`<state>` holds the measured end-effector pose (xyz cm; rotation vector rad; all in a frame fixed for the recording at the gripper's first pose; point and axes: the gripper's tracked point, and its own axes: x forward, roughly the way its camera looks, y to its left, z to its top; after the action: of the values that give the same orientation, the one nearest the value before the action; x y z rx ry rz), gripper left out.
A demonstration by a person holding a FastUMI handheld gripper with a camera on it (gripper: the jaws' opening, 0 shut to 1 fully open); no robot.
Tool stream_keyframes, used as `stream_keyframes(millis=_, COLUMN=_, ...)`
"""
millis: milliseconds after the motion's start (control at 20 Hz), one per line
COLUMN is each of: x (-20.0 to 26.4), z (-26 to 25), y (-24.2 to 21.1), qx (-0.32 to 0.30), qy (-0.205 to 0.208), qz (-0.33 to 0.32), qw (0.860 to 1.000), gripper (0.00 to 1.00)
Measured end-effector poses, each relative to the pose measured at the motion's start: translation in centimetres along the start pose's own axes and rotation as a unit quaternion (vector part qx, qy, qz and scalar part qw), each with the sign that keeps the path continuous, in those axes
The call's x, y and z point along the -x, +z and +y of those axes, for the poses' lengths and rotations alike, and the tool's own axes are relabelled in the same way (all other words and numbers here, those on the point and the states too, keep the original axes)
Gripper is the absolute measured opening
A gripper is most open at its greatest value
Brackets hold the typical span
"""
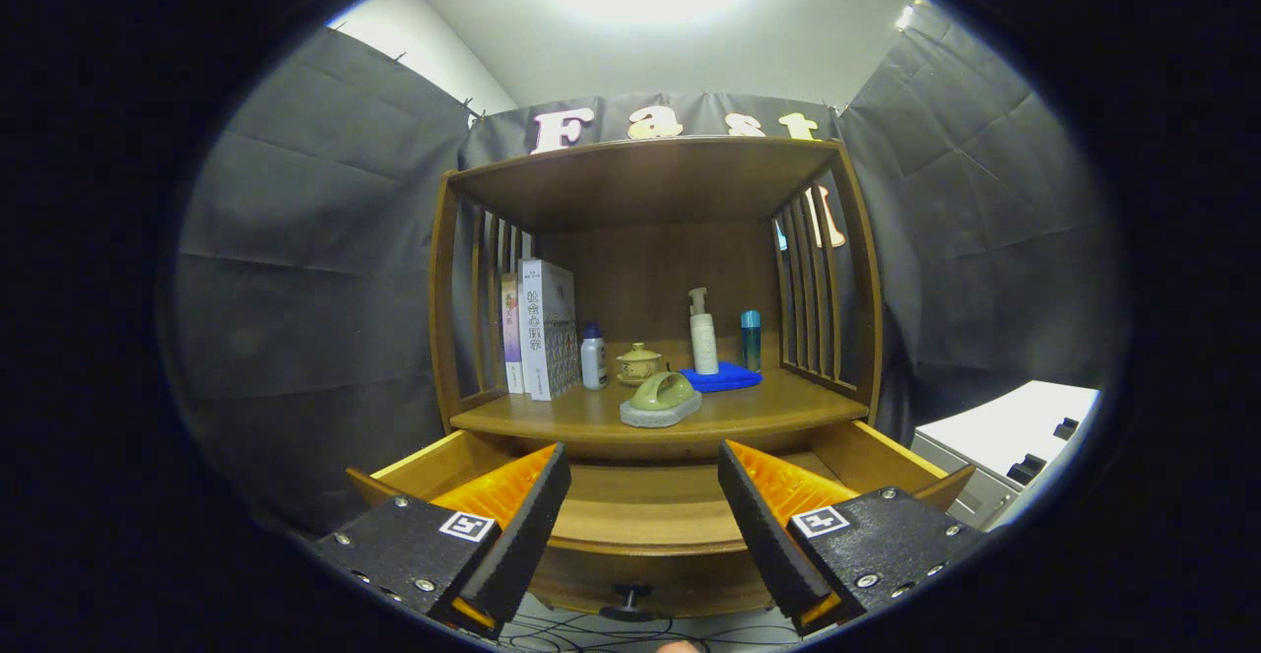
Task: Pull open the drawer, take out the items inside it, and place them on the countertop above the cabinet.
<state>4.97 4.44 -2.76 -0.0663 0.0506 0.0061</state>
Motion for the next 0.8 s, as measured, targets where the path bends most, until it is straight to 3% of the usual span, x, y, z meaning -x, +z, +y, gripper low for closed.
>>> stream_keyframes(millis=800, x=3.4, z=1.1, y=-7.8, qx=0.02, qy=0.008, qz=0.03, qw=0.999, gripper=0.94)
